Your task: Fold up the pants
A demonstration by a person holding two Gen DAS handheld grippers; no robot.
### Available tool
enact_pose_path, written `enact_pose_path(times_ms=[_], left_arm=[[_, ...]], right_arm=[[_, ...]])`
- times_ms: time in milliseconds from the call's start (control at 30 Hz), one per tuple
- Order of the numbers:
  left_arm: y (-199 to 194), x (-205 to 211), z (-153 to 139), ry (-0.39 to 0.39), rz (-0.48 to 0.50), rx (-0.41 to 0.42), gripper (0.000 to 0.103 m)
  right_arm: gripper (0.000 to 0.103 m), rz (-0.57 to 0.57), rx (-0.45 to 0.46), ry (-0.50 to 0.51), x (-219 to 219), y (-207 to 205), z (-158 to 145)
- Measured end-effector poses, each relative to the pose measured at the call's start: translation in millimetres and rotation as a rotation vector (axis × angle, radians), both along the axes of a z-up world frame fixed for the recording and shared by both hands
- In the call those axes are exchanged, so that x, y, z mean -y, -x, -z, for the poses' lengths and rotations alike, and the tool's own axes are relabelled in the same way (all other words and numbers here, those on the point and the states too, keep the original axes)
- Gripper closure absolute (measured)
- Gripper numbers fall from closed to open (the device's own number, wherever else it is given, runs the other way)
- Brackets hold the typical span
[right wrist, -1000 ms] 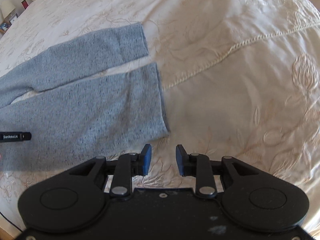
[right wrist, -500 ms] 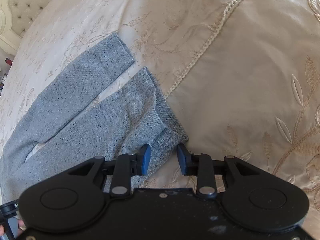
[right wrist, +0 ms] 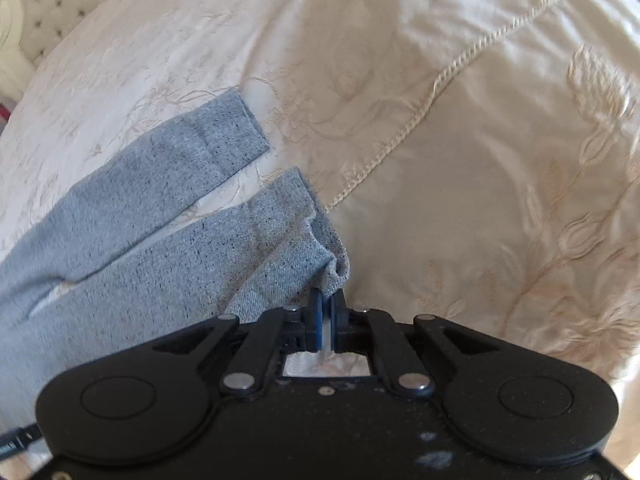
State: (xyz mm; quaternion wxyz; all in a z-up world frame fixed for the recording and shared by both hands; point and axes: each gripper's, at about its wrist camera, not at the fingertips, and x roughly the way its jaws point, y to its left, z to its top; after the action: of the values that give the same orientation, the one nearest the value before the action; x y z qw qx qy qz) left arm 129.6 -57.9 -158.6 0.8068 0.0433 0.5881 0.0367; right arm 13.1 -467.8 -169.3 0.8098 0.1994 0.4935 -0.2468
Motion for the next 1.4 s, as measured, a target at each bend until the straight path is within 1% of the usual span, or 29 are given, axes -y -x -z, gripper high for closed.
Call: enact_pose_path(times_ms=[100, 133, 200, 233, 300, 367, 400, 433, 533, 667, 733, 800, 867, 900, 967, 1000, 1033, 1133, 1200, 1233, 1267, 1300, 1333, 1400], left_arm=[[4.2, -25.2, -0.9, -0.043, -0.026, -0.007, 0.035], [3.4, -34.6, -0.9, -0.057, -0.035, -0.010, 0.035], [0.5, -54.0, -2.5, -0.078, -0.053, -0.015, 0.035], [-0.9, -64.3, -4.0, -0.087, -0.062, -0.013, 0.035], [-4.1, -87.8, -7.2, -0.104, -0.092, -0.006, 0.035], [-6.8, -113.6, -11.2, -0.109, -0.133, 0.005, 0.035], [-8.6, -129.7, -12.2, -0.109, -0.161, 0.009, 0.035], [-10.9, -144.4, -13.3, -0.108, -0.185, 0.013, 0.035], [-18.4, -187.8, -14.7, -0.117, -0.241, 0.026, 0.035], [-30.0, -249.0, -15.7, -0.124, -0.300, 0.056, 0.035], [-37.5, -283.2, -9.1, -0.110, -0.344, 0.060, 0.035], [-43.3, -311.4, 2.9, -0.086, -0.395, 0.045, 0.035], [-48.1, -332.5, 20.6, -0.030, -0.417, 0.009, 0.035], [-49.1, -340.0, 29.7, 0.008, -0.416, -0.005, 0.033], [-47.7, -348.4, 41.5, 0.056, -0.425, -0.003, 0.027], [-45.4, -350.4, 44.3, 0.074, -0.433, 0.018, 0.022], [-43.1, -351.4, 46.0, 0.082, -0.442, 0.035, 0.020], [-37.7, -351.9, 50.2, 0.116, -0.470, 0.064, 0.017], [-41.4, -356.4, 53.2, 0.150, -0.487, 0.050, 0.015], [-42.6, -360.8, 54.2, 0.177, -0.509, 0.045, 0.017], [-42.6, -364.2, 52.5, 0.215, -0.516, 0.055, 0.034], [-41.9, -366.0, 47.8, 0.256, -0.501, 0.081, 0.068], [-41.9, -365.4, 40.4, 0.229, -0.498, 0.095, 0.083], [-39.7, -363.1, 29.7, 0.183, -0.501, 0.090, 0.083]], right_arm=[[0.100, 0.007, -0.057, 0.020, -0.1, 10.7, 3.5], [0.101, 0.016, -0.073, 0.016, 1.0, 12.5, 8.2], [0.100, 0.038, -0.105, -0.028, 4.7, 13.7, 23.0], [0.099, 0.037, -0.125, -0.029, 4.7, 14.9, 28.7], [0.098, 0.017, -0.139, -0.014, 3.0, 11.9, 29.0], [0.093, 0.004, -0.137, 0.028, -2.3, 8.8, 21.0], [0.086, -0.003, -0.126, 0.052, -6.9, 8.0, 14.0], [0.084, -0.007, -0.119, 0.074, -11.2, 8.1, 8.3], [0.084, -0.004, -0.091, 0.096, -22.7, 3.6, -1.3], [0.082, 0.048, -0.076, 0.094, -42.2, 0.3, -7.1], [0.082, 0.079, -0.075, 0.085, -57.0, -2.1, -9.3], [0.082, 0.104, -0.069, 0.081, -77.7, -8.3, -9.6], [0.082, 0.125, -0.065, 0.087, -100.0, -14.4, -11.7], [0.082, 0.135, -0.060, 0.086, -112.3, -19.4, -11.4], [0.082, 0.152, -0.052, 0.072, -133.7, -28.5, -10.1], [0.082, 0.156, -0.052, 0.062, -144.0, -32.2, -10.3], [0.082, 0.156, -0.050, 0.053, -156.9, -36.5, -10.2], [0.082, 0.150, -0.021, 0.048, -190.0, -40.9, -14.2], [0.082, 0.153, -0.014, 0.029, -208.2, -42.0, -13.7], [0.082, 0.158, -0.018, 0.016, -215.8, -42.5, -11.3], [0.082, 0.165, -0.022, 0.004, -222.2, -42.4, -9.2], [0.082, 0.173, -0.021, -0.011, -228.2, -41.8, -7.0], [0.082, 0.176, -0.021, -0.025, -234.3, -40.9, -5.7], [0.082, 0.169, -0.031, -0.039, -248.0, -39.2, -4.5]])
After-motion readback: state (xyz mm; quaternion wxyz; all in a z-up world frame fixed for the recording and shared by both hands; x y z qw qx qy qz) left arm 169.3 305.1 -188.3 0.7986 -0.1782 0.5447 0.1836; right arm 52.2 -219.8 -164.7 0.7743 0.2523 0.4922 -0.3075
